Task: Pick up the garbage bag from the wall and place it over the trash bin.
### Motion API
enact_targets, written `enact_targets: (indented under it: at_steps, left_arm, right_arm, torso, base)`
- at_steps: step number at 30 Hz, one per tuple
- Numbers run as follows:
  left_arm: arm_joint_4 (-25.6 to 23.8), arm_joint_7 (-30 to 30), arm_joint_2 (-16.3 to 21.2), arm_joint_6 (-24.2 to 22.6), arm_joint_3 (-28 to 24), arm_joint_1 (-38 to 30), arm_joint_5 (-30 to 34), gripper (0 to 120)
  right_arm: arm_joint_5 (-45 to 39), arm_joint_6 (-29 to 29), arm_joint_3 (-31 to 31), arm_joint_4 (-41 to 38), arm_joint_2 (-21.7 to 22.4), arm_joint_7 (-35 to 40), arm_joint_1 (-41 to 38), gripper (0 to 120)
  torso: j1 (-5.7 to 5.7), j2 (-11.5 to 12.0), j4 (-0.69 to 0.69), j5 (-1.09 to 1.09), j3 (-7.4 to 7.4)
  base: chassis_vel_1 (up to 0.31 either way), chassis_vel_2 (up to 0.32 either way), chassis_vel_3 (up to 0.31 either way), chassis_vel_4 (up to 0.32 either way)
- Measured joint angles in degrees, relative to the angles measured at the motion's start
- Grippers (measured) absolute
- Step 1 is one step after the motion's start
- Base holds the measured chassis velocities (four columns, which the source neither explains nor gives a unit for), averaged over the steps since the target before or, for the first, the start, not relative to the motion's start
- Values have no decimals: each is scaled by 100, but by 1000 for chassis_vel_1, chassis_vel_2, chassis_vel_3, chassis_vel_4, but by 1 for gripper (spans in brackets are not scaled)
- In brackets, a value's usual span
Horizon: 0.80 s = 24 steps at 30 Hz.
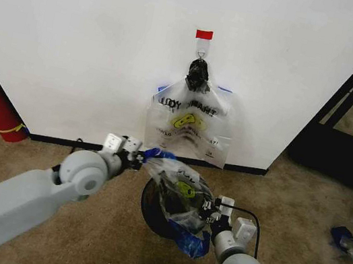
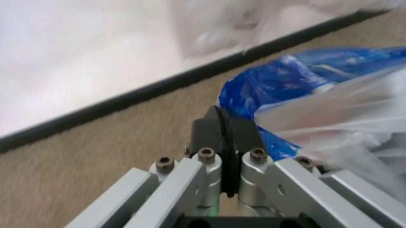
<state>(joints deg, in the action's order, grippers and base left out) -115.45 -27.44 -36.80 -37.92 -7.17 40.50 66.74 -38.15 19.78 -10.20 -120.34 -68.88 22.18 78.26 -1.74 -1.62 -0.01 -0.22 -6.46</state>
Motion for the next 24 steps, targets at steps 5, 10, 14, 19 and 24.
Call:
enact_targets:
  at_steps: [5, 10, 14, 19, 24]
  left_arm:
    - [-114, 273, 190, 19, 399, 614, -29, 0]
    - [-194, 509, 204, 70, 740, 1177, -148, 0]
    - [-305, 606, 246, 89, 971, 1478, -172, 0]
    - [-568, 696, 287, 153, 1252, 1959, -213, 0]
    - [-742, 691, 268, 215, 1420, 2231, -217, 0]
  right_arm:
    - [-172, -307, -110, -25, 37, -354, 89, 1]
    - [-672, -499, -206, -176, 48, -745, 125, 1]
    - [-1035, -500, -278, -181, 21, -665, 59, 1]
    - [-1299, -494, -342, -171, -15, -502, 5, 1]
    - [-1347, -490, -354, -124, -70, -290, -27, 1]
  torso:
    - [0, 0, -5, 0, 0]
    - [0, 0, -4, -1, 0]
    - [0, 0, -5, 0, 0]
    - [0, 0, -2, -1, 0]
    - [0, 0, -4, 0, 0]
  base:
    - [0, 0, 0, 0]
    - [0, 0, 0, 0]
    - [0, 0, 0, 0]
    - [0, 0, 0, 0]
    - [0, 0, 0, 0]
